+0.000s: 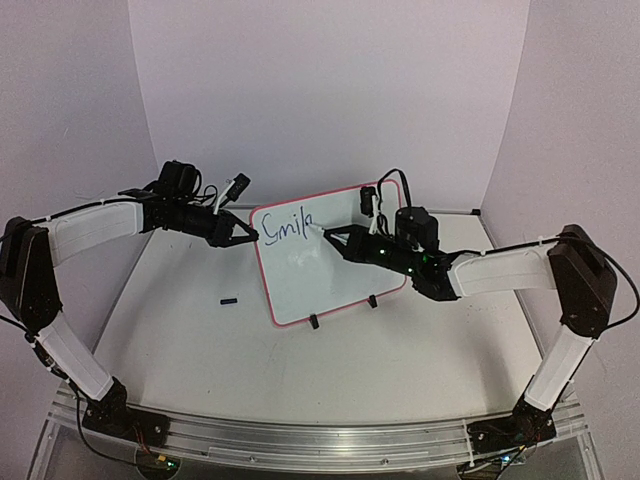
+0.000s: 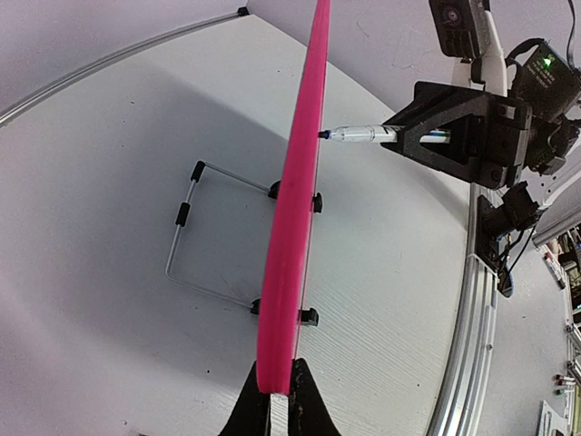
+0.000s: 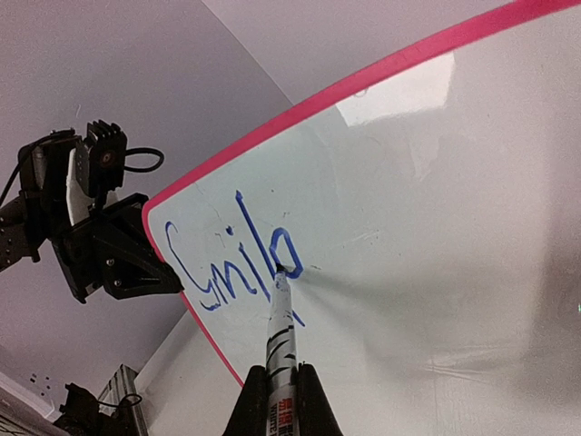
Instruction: Write a sentence on the whiteboard
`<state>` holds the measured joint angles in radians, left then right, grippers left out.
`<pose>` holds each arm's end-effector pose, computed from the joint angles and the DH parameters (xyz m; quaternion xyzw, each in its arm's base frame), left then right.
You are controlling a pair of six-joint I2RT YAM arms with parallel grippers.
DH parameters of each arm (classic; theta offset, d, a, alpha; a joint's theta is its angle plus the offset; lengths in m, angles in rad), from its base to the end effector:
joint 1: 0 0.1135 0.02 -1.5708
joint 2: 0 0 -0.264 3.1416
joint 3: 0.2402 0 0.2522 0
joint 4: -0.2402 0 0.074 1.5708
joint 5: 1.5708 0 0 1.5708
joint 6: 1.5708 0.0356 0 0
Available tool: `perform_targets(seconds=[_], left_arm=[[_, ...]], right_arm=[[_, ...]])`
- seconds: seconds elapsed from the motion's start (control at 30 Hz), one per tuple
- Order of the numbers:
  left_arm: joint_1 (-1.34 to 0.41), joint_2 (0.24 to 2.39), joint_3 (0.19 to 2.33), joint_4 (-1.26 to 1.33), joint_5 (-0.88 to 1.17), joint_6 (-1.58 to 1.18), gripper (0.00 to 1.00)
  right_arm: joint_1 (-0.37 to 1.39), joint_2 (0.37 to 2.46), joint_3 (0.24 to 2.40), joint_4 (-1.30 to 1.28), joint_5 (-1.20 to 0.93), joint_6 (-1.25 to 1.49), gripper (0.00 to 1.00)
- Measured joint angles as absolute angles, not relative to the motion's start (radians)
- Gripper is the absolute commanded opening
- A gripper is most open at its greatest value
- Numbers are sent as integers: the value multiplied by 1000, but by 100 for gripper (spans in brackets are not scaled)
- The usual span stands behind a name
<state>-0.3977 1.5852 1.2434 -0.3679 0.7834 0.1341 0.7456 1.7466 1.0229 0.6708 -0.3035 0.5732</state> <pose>0.3129 -0.1587 0.2872 0.3744 0.7685 -0.3946 0.3368 0.2847 0.2773 0.2505 -0.1654 0.7056 0.5034 0.4705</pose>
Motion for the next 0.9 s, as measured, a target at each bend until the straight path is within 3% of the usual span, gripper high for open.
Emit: perform_targets(seconds=[0.9], left_arm=[[-400, 1585, 1243, -368, 784, 135, 0]], right_arm=[[744, 1674, 942, 664, -245, 567, 0]])
